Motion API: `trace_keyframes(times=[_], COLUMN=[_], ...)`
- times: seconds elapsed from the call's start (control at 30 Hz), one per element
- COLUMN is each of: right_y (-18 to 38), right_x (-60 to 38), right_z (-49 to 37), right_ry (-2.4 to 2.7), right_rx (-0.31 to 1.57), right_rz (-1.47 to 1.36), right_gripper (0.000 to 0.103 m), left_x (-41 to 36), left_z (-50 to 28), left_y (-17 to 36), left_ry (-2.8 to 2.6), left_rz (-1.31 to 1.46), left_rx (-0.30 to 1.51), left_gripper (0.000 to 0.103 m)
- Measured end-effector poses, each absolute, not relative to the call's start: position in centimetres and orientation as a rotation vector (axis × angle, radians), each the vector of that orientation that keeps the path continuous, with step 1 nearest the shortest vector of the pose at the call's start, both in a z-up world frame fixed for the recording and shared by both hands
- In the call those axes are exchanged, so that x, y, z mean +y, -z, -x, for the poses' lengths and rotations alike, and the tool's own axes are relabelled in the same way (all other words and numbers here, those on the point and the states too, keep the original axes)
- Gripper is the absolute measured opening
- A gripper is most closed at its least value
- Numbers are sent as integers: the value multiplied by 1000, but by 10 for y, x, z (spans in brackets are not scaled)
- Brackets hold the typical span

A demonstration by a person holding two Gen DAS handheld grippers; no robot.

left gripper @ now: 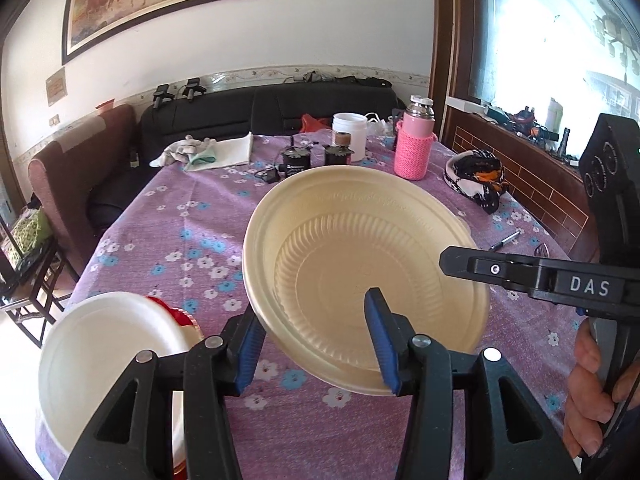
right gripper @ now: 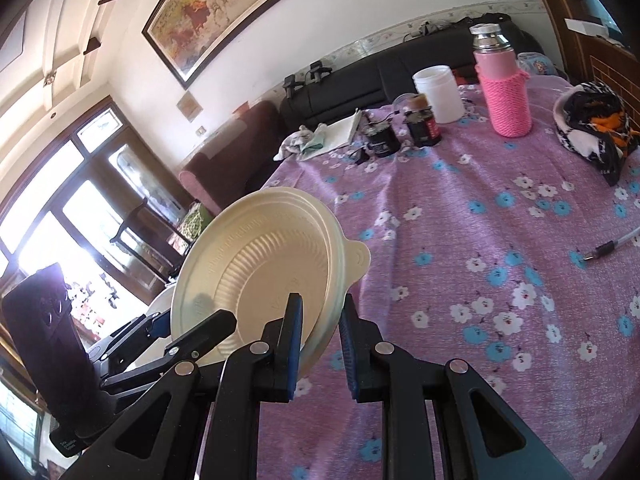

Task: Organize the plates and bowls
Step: 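Lower the beige ribbed bowl onto the stacked dishes with the right tool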

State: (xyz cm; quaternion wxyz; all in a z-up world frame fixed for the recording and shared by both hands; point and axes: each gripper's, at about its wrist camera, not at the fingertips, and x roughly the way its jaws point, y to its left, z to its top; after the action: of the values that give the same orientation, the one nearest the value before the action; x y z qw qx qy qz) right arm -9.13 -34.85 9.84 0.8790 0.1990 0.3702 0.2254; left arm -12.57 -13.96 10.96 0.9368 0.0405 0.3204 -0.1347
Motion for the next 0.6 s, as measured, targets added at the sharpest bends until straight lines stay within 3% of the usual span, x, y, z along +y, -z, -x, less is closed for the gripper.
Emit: trace_keyframes(times=[0.6], right_y=[-110], right_x=[-209], right_z=[81], right_ry=[-699], right_rx=[880], right_rz=[-334], right_gripper=[21], left_x=[-11], left_z=[169], left_y=[-131], left_ry=[61], left_rz=[46], left_rx=[590], left_gripper=[47])
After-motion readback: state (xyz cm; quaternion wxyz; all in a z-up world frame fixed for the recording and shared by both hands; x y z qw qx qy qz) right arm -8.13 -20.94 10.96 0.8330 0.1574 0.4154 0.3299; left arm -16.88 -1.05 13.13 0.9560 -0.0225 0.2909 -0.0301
